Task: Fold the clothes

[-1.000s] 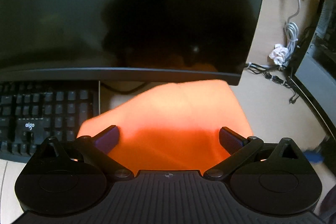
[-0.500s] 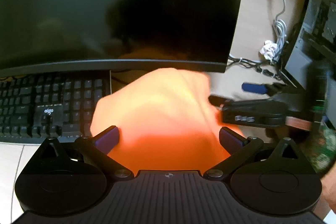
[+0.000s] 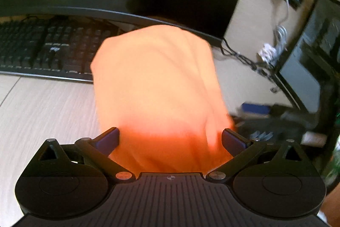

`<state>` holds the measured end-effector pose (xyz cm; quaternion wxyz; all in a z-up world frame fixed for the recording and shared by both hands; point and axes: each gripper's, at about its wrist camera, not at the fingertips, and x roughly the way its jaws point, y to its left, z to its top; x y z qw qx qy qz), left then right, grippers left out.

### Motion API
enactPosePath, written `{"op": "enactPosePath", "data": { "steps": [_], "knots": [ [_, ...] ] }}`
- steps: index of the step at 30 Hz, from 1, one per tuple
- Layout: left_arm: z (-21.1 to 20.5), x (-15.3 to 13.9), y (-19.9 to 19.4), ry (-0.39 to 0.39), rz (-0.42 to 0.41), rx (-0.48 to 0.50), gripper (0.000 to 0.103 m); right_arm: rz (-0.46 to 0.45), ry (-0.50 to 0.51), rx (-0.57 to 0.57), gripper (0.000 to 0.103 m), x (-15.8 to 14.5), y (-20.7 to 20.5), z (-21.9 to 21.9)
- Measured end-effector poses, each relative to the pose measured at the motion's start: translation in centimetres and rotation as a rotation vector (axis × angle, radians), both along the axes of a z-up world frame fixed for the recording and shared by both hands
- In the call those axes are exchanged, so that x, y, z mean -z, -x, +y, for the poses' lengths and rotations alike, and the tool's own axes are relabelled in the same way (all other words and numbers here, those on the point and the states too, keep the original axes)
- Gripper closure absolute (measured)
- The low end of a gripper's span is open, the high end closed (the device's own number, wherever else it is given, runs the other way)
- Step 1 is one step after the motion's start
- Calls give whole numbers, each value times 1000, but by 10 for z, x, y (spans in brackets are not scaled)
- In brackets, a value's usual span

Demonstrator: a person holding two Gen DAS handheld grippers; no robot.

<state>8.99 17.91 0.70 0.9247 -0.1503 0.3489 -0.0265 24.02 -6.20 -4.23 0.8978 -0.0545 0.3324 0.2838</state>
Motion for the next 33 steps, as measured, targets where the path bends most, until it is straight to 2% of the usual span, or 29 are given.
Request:
{"op": "enactPosePath", "data": {
  "steps": [2, 4, 6, 8, 10, 14, 18, 22, 26, 29, 33],
  "knots": [
    [6, 0, -2, -13, -28, -36, 0, -10, 4, -8, 14, 6, -12, 19],
    [14, 2, -6, -59, -39, -97, 0, -10, 8, -10, 14, 9, -22, 28],
    [18, 4, -3, -108, -34, -151, 0, -12, 24, -18, 14, 10, -19, 23],
    [17, 7, 6, -112, -29, -163, 0, -15, 40, -26, 10, 12, -16, 18],
    [10, 8, 20, -118, -35, -181, 0, -18, 56, -34, 1, 14, -13, 13],
    [-14, 9, 51, -131, -41, -209, 0, -67, 103, -75, 0, 8, 17, -20],
    [-45, 4, 91, -180, -63, -189, 0, -119, -13, -131, 0, -9, 53, -65],
    [-79, 7, 126, -294, -138, -220, 0, -105, -134, -135, 0, -7, 94, -97],
    [-90, 10, 135, -271, -110, -257, 0, -100, -158, -166, 0, -14, 144, -106],
    [-89, 0, 140, -292, -96, -308, 0, -159, -181, -116, 0, -24, 150, -113],
    [-90, -3, 143, -264, -97, -284, 0, -160, -177, -76, 0, -25, 155, -118]
  ]
}}
